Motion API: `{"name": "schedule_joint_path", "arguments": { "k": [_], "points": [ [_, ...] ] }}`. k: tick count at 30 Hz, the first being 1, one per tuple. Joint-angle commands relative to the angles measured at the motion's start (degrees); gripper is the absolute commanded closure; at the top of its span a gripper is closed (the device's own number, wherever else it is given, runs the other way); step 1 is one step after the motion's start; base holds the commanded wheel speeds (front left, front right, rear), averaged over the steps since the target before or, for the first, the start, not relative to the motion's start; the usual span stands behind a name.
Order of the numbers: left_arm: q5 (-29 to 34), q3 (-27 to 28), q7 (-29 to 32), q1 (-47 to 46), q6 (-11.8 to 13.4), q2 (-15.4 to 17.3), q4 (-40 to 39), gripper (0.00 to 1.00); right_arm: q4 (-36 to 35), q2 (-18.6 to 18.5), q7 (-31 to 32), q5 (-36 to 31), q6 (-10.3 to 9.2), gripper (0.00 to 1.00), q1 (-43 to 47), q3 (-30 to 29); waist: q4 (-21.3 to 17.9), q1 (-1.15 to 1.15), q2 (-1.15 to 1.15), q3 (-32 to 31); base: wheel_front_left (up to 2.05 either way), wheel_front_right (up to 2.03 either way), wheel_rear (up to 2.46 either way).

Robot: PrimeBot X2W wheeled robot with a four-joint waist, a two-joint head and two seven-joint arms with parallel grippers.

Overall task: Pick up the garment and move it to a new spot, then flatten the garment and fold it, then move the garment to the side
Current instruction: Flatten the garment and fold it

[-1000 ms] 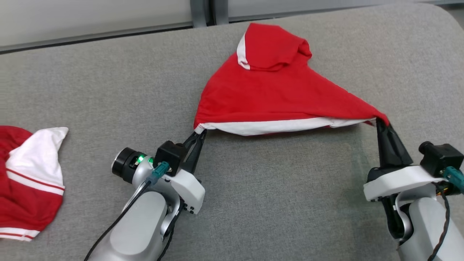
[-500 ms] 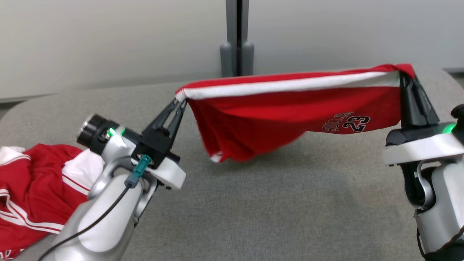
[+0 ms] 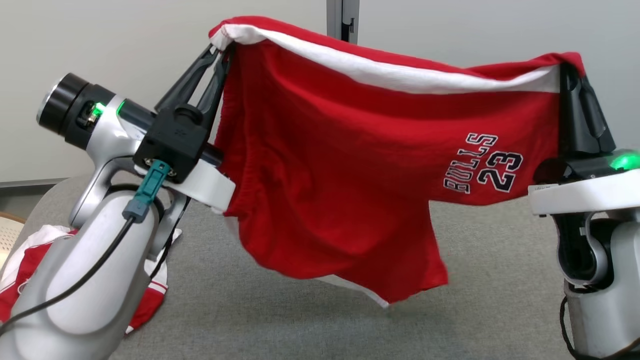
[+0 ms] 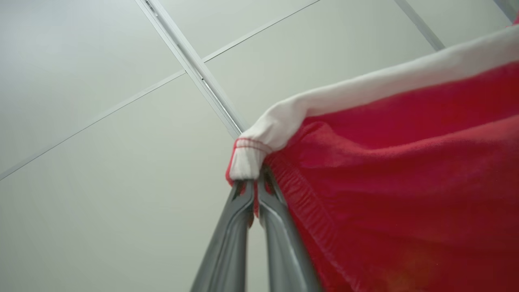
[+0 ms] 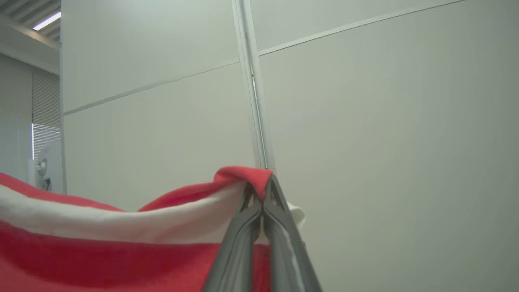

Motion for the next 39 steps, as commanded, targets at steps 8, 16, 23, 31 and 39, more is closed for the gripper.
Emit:
{"name": "schedule_joint_path", "arguments": {
  "k": [8,16,23,31,39],
  "points": [
    [-4.67,0.68,4.20,3.69,-1.19,0.65,-2.52,1.00,-3.76,-1.69,7.12,-0.48,0.00,1.00,-0.14,-0.30,-0.16,0.00,0.00,1.77,0.00,0.00,0.00],
    [-9.27,3.40,7.46,-6.43,-4.59,0.12,2.61,1.00,0.76,-9.85,8.38,-5.79,-0.01,1.00,-15.80,4.81,-1.29,0.00,0.00,13.28,0.00,0.00,0.00],
    [-7.33,4.86,3.21,-25.20,-4.47,-2.01,19.12,1.00,19.85,-10.43,-0.84,-12.69,-0.02,1.00,-42.09,8.66,-3.57,0.00,0.00,27.43,0.00,0.00,0.00],
    [-6.75,6.34,-8.24,-39.97,-1.64,-7.30,36.58,1.00,38.44,-5.56,-10.74,-18.47,-0.06,1.00,-57.17,3.92,-3.97,0.00,0.00,34.47,0.00,0.00,0.00],
    [-6.30,5.27,-11.07,-41.93,-2.07,-11.61,44.22,1.00,43.33,-1.67,-11.63,-15.36,-0.05,1.00,-52.69,4.29,-2.52,0.00,0.00,40.12,0.00,0.00,0.00]
  ]
}}
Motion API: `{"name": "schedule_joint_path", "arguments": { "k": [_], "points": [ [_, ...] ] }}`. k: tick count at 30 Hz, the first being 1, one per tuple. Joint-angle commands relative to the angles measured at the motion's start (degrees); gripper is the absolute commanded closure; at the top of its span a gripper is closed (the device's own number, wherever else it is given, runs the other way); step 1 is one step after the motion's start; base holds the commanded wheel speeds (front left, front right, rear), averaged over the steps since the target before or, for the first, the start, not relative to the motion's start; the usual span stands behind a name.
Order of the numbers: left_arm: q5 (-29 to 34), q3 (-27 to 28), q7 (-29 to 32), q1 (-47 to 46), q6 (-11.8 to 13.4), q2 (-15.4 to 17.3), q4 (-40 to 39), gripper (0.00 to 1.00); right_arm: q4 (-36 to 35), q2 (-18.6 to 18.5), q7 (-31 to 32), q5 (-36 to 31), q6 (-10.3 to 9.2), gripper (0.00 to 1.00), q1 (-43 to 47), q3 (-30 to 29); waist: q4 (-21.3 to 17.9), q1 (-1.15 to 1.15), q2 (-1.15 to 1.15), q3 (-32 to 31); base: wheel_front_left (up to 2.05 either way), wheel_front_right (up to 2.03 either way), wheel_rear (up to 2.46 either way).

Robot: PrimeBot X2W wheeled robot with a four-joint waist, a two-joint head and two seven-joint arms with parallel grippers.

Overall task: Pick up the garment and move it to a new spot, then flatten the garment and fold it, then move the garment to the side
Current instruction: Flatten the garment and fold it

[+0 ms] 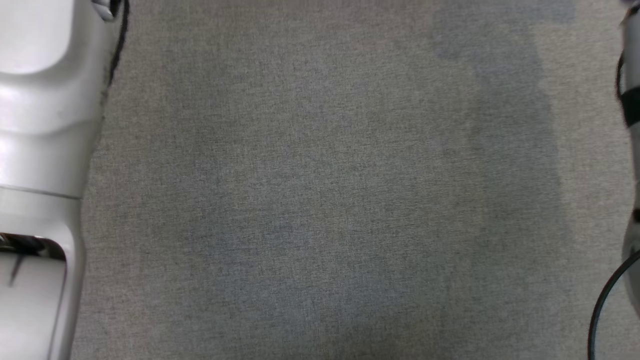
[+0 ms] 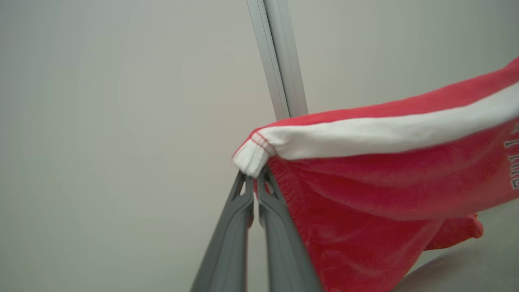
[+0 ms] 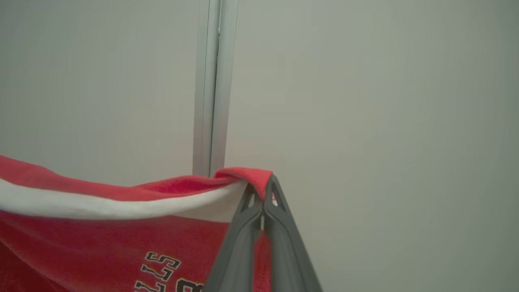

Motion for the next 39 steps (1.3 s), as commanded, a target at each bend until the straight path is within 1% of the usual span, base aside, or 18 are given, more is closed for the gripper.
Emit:
{"name": "schedule_joint_path", "arguments": {
  "k": [1,4,7,9,14,17,19,23,29,33,37,39],
  "points": [
    [-0.05,0.19,-0.33,1.54,-0.45,-0.16,-1.10,1.00,0.51,0.21,-0.33,1.05,-0.12,1.00,2.20,0.81,0.64,0.00,0.00,1.34,0.00,0.00,0.00],
    [0.08,0.12,-0.31,6.92,-1.71,-0.10,-3.41,1.00,2.18,0.50,-0.34,3.69,-0.12,1.00,6.35,2.88,0.89,0.00,0.00,1.27,0.00,0.00,0.00],
    [0.63,-0.14,-0.32,9.95,-2.19,0.10,-5.14,1.00,3.45,-0.08,-0.34,5.65,-0.12,1.00,8.95,4.04,1.30,0.00,0.00,0.71,0.00,0.00,0.00],
    [1.30,-0.56,-0.33,14.14,-2.68,0.59,-6.15,1.00,4.92,-0.37,-0.34,8.22,-0.12,1.00,11.86,4.66,1.55,0.00,0.00,-0.32,0.00,0.00,0.00],
    [3.88,-2.59,-0.26,24.03,-3.66,3.29,-7.76,1.00,9.19,-1.00,-0.35,10.68,-0.12,1.00,17.51,7.20,0.79,0.00,0.00,-4.09,0.00,0.00,0.00],
    [5.67,-4.14,-0.26,29.48,-3.65,4.98,-8.17,1.00,11.48,-0.88,-0.34,12.22,-0.12,1.00,20.53,9.26,0.63,0.00,0.00,-6.90,0.00,0.00,0.00],
    [6.25,-4.70,-0.26,32.60,-3.30,5.65,-8.43,1.00,12.88,-1.01,-0.34,13.16,-0.12,1.00,22.31,11.97,0.47,0.00,0.00,-8.67,0.00,0.00,0.00],
    [7.47,-6.50,-0.26,37.80,-3.58,7.06,-8.37,1.00,14.89,-2.20,0.01,16.33,-0.12,1.00,25.63,17.82,0.31,0.00,0.00,-12.22,0.00,0.00,0.00],
    [8.83,-9.35,-0.26,43.58,-4.24,8.08,-8.54,1.00,15.84,-5.42,3.79,22.13,-0.12,1.00,29.84,26.28,0.29,0.00,0.00,-16.99,0.00,0.00,0.00],
    [9.04,-11.20,-0.27,47.45,-4.63,7.87,-9.13,1.00,14.12,-7.77,7.22,27.24,-0.12,1.00,32.94,31.25,0.74,0.00,0.00,-20.43,0.00,0.00,0.00],
    [8.52,-13.09,-0.27,51.57,-5.39,8.07,-9.99,1.00,10.78,-11.11,11.44,32.50,-0.12,1.00,36.48,37.47,1.03,0.00,0.00,-24.04,0.00,0.00,0.00],
    [7.93,-13.60,-0.27,54.71,-5.22,8.19,-10.47,1.00,9.10,-12.78,13.93,35.54,-0.12,1.00,38.94,40.59,0.87,0.00,0.00,-27.07,0.00,0.00,0.00]
  ]
}}
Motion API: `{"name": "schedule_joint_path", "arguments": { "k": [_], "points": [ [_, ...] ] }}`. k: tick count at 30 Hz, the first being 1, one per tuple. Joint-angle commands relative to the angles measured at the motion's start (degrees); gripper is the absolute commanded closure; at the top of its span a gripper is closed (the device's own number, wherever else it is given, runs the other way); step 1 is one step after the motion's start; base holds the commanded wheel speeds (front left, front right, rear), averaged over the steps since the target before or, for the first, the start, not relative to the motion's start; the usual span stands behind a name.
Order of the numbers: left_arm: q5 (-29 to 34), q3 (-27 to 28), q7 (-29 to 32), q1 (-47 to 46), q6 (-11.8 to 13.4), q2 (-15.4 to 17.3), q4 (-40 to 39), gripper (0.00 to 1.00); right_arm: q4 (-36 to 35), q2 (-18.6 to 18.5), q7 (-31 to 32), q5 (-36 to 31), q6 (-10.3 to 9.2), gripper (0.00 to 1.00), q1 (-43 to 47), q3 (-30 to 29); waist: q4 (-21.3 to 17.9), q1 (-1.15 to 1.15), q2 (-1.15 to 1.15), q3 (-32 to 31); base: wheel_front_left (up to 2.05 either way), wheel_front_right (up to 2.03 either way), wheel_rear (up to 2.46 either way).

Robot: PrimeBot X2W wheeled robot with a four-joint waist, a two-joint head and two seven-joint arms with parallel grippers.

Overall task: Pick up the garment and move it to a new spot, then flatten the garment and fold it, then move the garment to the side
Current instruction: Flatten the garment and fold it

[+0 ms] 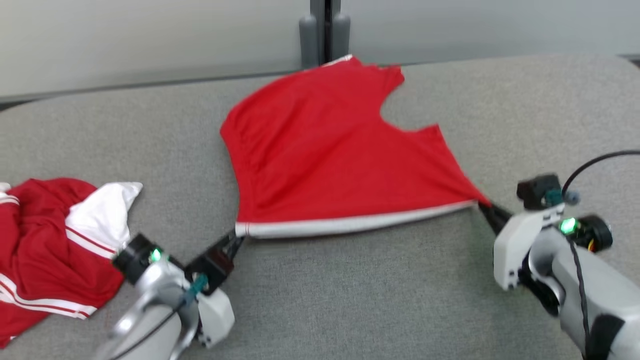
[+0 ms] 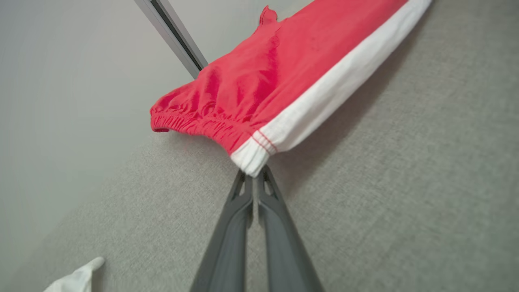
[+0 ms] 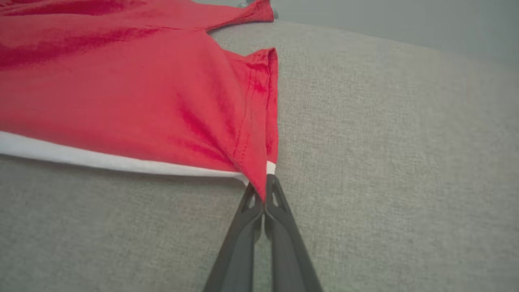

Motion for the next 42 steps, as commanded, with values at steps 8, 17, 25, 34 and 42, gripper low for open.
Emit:
{"name": "schedule_joint_path", "arguments": {
  "k": [8,17,25,34,42],
  "points": [
    [-2.94,-1.50,-0.08,13.12,0.10,1.01,-3.64,1.00,-10.32,-10.78,10.08,13.17,-0.13,1.00,8.16,10.96,-0.72,0.00,0.00,-11.24,0.00,0.00,0.00],
    [-5.75,-1.87,0.53,19.31,-0.32,2.14,-7.88,1.00,-18.96,-20.63,16.94,23.43,-0.13,1.00,11.76,14.89,-0.81,0.00,0.00,-13.01,0.00,0.00,0.00],
    [-9.14,-2.48,5.25,24.66,-1.12,4.07,-16.01,1.00,-25.66,-28.27,20.52,28.53,-0.14,1.00,15.23,17.12,0.06,0.00,0.00,-13.53,0.00,0.00,0.00],
    [-10.52,-5.03,11.58,29.05,-1.13,7.93,-28.18,1.00,-30.70,-34.13,25.91,28.87,-0.14,1.00,14.86,17.34,1.71,0.00,0.00,-12.85,0.00,0.00,0.00],
    [-10.62,-2.95,13.53,23.77,-0.05,7.64,-34.29,1.00,-32.49,-34.15,28.38,28.29,-0.14,1.00,9.36,13.42,4.41,0.00,0.00,-11.62,0.00,0.00,0.00]
  ]
}}
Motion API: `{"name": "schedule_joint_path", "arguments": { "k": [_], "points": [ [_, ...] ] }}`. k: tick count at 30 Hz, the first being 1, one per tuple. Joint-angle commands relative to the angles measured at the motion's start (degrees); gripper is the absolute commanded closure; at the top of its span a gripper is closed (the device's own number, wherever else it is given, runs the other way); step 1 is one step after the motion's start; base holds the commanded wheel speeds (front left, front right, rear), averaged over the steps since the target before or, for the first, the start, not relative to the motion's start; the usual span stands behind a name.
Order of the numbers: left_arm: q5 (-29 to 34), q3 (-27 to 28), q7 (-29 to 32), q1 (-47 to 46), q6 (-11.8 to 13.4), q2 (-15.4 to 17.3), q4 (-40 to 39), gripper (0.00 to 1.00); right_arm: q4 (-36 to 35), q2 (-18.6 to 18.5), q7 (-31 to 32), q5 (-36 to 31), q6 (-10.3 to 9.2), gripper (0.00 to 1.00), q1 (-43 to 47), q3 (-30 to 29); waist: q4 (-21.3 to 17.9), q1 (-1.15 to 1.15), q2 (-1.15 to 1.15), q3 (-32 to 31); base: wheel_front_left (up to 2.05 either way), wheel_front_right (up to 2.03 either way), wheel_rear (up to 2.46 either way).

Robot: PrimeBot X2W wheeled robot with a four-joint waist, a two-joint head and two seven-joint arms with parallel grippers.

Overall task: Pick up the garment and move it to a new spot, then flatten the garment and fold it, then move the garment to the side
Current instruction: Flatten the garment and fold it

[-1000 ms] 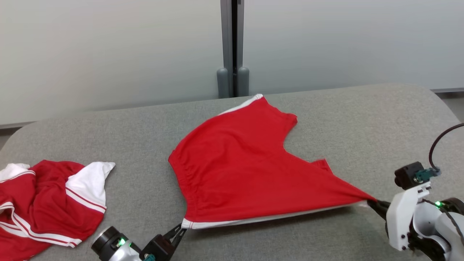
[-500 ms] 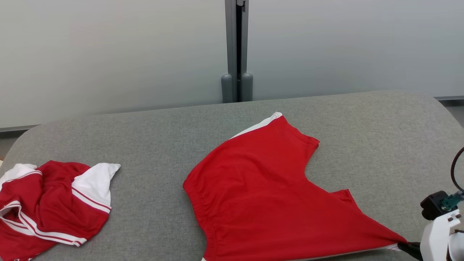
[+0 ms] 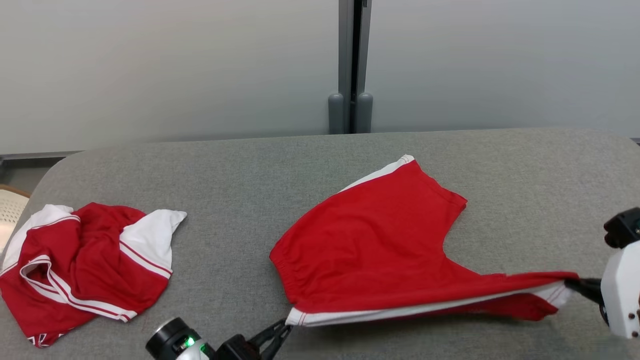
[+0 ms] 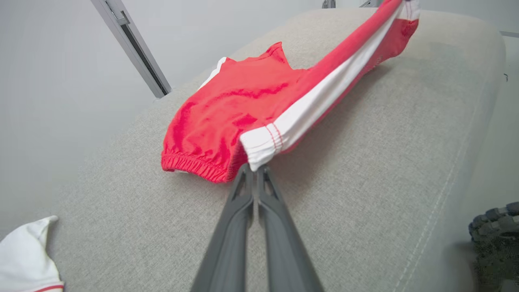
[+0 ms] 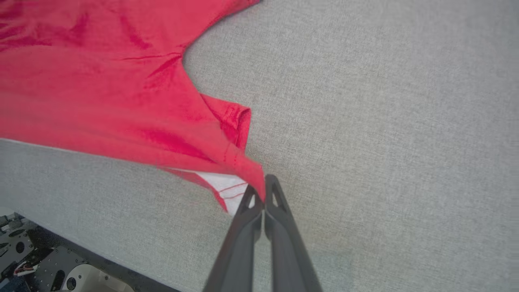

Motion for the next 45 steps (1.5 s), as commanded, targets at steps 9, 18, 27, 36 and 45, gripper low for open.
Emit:
{"name": "schedule_joint_path", "arguments": {
  "k": [9,18,27,36,45],
  "points": [
    [1.64,1.14,-0.56,-9.05,0.77,-1.99,-0.22,1.00,2.33,2.90,5.83,-1.37,-0.15,1.00,-12.22,-6.34,4.25,0.00,0.00,7.40,0.00,0.00,0.00],
    [1.54,0.52,-2.68,-18.76,-0.43,-6.37,7.46,1.00,6.25,5.66,10.58,-3.69,-0.15,1.00,-22.04,-9.66,8.74,0.00,0.00,14.67,0.00,0.00,0.00],
    [3.06,-1.46,-7.21,-28.69,-0.98,-12.17,18.00,1.00,10.20,8.09,11.07,-8.54,-0.14,1.00,-29.89,-10.01,13.28,0.00,0.00,21.47,0.00,0.00,0.00],
    [3.96,-2.68,-10.55,-34.24,-0.47,-16.09,26.45,1.00,14.24,9.43,9.68,-11.83,-0.14,1.00,-33.62,-8.68,15.47,0.00,0.00,24.93,0.00,0.00,0.00],
    [3.16,-3.21,-12.45,-37.39,-0.15,-18.07,31.43,0.89,17.55,9.69,6.97,-13.19,-0.14,1.00,-35.60,-7.66,16.18,0.00,0.00,26.81,0.00,0.00,0.00]
  ]
}}
